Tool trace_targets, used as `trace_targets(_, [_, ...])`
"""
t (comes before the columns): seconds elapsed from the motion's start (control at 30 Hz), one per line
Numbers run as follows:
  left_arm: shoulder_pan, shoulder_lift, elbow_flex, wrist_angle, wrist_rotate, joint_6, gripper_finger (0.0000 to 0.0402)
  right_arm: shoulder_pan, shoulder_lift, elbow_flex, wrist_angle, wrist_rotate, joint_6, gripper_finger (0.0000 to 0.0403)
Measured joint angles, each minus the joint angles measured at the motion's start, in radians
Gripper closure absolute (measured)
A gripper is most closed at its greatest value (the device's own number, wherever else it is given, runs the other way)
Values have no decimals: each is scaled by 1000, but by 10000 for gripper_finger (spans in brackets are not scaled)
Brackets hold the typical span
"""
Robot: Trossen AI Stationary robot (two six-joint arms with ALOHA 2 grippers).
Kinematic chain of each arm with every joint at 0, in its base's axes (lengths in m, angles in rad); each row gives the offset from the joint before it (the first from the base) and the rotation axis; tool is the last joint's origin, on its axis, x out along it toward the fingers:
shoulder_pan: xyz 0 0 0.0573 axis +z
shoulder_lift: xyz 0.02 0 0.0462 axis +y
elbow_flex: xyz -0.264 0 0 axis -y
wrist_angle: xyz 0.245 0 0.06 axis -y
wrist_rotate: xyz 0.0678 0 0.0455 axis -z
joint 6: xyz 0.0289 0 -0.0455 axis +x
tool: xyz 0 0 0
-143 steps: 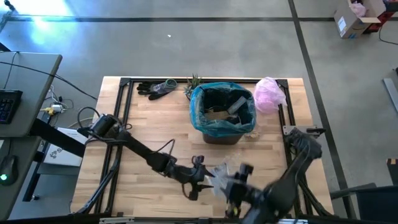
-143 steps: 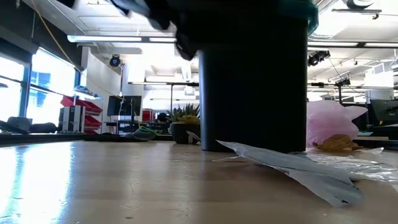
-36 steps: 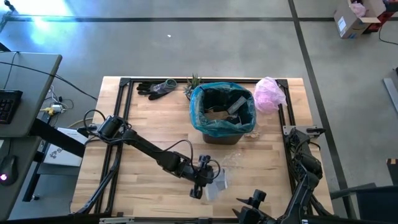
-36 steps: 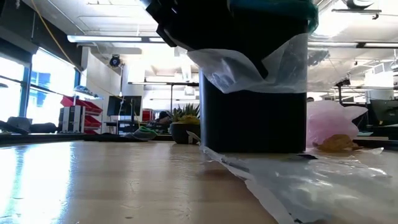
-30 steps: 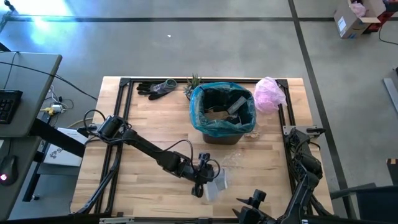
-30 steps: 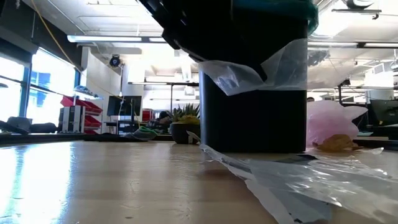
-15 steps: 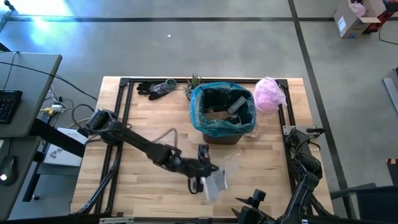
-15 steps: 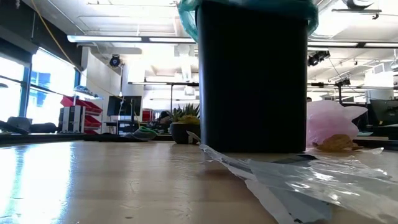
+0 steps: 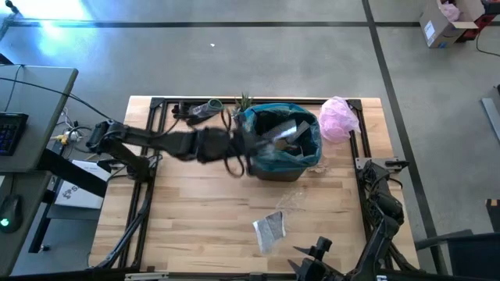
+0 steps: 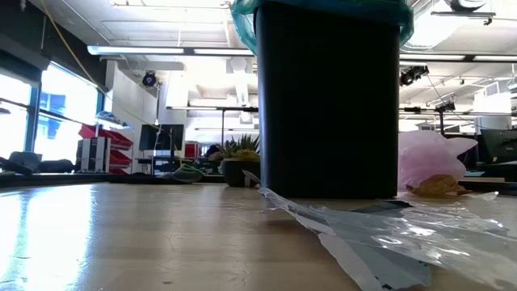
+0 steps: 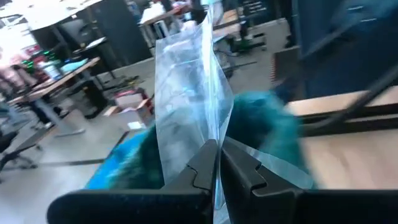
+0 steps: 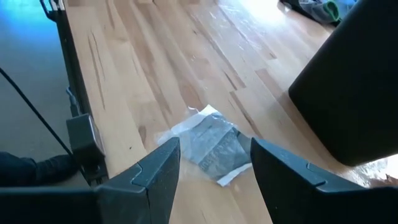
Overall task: Place trash/remove bag and relplace
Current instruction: Put the transparent plastic into the trash bin
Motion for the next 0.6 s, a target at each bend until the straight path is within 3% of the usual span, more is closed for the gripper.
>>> trace_targets(0.27, [161, 16, 37, -165, 152, -90, 382, -14, 27, 0, 7, -17, 2, 218])
trace_targets(0.6, [156, 12, 39, -174, 227, -100, 279, -24, 41, 0, -1, -22, 0, 218])
